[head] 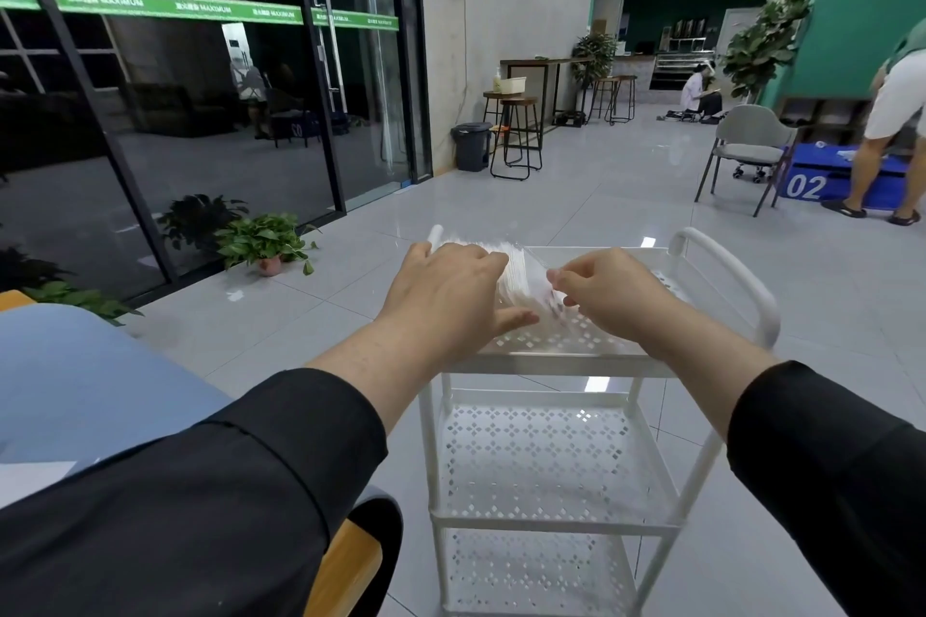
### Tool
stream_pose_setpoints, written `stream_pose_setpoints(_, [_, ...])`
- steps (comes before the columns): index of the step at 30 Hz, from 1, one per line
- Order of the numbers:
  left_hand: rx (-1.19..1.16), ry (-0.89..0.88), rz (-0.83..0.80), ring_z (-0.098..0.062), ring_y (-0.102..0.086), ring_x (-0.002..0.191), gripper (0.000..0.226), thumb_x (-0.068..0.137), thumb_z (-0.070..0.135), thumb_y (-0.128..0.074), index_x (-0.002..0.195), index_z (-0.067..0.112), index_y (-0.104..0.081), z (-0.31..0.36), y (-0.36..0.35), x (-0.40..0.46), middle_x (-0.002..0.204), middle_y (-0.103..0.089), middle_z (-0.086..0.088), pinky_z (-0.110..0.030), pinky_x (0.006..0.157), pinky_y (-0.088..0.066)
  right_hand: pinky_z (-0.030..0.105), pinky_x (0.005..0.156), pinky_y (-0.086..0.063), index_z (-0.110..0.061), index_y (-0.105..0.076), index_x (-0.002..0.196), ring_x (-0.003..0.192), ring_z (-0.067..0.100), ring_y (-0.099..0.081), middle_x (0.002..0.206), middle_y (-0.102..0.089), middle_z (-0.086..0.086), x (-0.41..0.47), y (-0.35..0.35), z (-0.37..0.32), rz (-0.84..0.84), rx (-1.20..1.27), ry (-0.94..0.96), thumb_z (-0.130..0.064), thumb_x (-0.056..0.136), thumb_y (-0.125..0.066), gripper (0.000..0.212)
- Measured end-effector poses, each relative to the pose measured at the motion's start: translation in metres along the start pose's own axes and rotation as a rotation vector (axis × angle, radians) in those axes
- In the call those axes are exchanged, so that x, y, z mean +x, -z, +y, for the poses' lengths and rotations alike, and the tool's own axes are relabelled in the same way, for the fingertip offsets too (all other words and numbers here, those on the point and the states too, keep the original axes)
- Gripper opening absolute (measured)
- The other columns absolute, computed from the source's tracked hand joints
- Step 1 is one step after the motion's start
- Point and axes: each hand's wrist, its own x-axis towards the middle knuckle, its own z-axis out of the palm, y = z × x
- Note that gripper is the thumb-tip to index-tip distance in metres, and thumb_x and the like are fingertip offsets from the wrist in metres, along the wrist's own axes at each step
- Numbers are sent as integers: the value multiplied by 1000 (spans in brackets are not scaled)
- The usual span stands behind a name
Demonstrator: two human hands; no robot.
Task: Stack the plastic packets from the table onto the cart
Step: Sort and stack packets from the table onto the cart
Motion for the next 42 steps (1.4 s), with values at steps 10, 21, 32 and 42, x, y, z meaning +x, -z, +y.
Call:
stream_pose_setpoints(10, [-41, 66, 52, -16, -50, 129, 57, 101, 65, -33, 137, 26, -54, -3, 17, -14, 137, -60, 8, -39, 107, -32, 36, 76, -49, -3, -69, 104, 84, 27, -62, 102, -72, 19, -5, 4, -4, 25, -58, 22, -37, 103, -50, 39])
stream_pose_setpoints(21, [-63, 335, 171, -20, -52, 127, 48, 105, 48, -40, 145, 24, -49, -72, 82, -126, 141, -58, 5, -43, 106, -42, 25, 89, -46, -27, -72, 114, 100, 2, -60, 100, -67, -20, -69, -39, -129, 101, 129, 508, -37, 103, -53, 24])
stream_pose_setpoints(32, [88, 977, -22, -18, -49, 133, 42, 104, 48, -43, 141, 31, -54, -174, 147, -440, 145, -54, 8, -37, 105, -42, 27, 101, -44, -38, -66, 121, 112, -6, -55, 121, -61, -26, -212, -231, -308, -615, 144, 907, -47, 99, -55, 26])
stream_pose_setpoints(42, [15, 1003, -147, -12, -38, 141, 49, 102, 53, -46, 149, 39, -42, -196, 130, -531, 155, -41, 17, -33, 114, -30, 29, 104, -38, -39, -50, 142, 131, 8, -49, 141, -52, -16, -245, -328, -341, -837, -147, 877, -72, 84, -59, 67])
